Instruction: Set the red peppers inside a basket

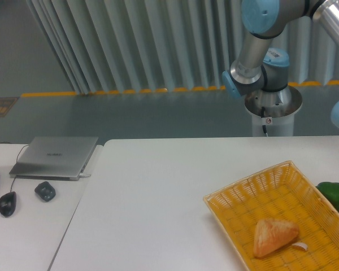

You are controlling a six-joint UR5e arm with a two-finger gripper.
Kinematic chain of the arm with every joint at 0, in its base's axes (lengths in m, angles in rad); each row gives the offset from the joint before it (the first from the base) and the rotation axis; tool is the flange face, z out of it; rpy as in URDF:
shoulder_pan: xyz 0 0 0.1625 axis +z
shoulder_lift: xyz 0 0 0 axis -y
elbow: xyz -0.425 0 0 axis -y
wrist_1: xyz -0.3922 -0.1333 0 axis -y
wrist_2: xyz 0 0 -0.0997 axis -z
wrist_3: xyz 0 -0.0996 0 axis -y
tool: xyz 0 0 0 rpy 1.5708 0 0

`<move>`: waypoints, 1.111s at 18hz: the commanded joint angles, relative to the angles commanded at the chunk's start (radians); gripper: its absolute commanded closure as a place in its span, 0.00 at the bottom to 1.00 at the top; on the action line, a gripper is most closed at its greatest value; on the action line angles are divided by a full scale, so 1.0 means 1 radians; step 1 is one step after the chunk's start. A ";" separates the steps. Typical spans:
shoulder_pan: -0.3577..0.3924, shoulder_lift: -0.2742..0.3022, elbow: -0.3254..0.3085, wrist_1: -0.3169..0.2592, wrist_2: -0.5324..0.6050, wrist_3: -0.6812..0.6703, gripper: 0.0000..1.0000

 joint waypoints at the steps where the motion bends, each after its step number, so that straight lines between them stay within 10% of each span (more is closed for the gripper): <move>1: 0.000 0.002 0.005 0.000 0.000 -0.003 1.00; 20: -0.002 0.086 -0.054 0.012 -0.012 0.020 1.00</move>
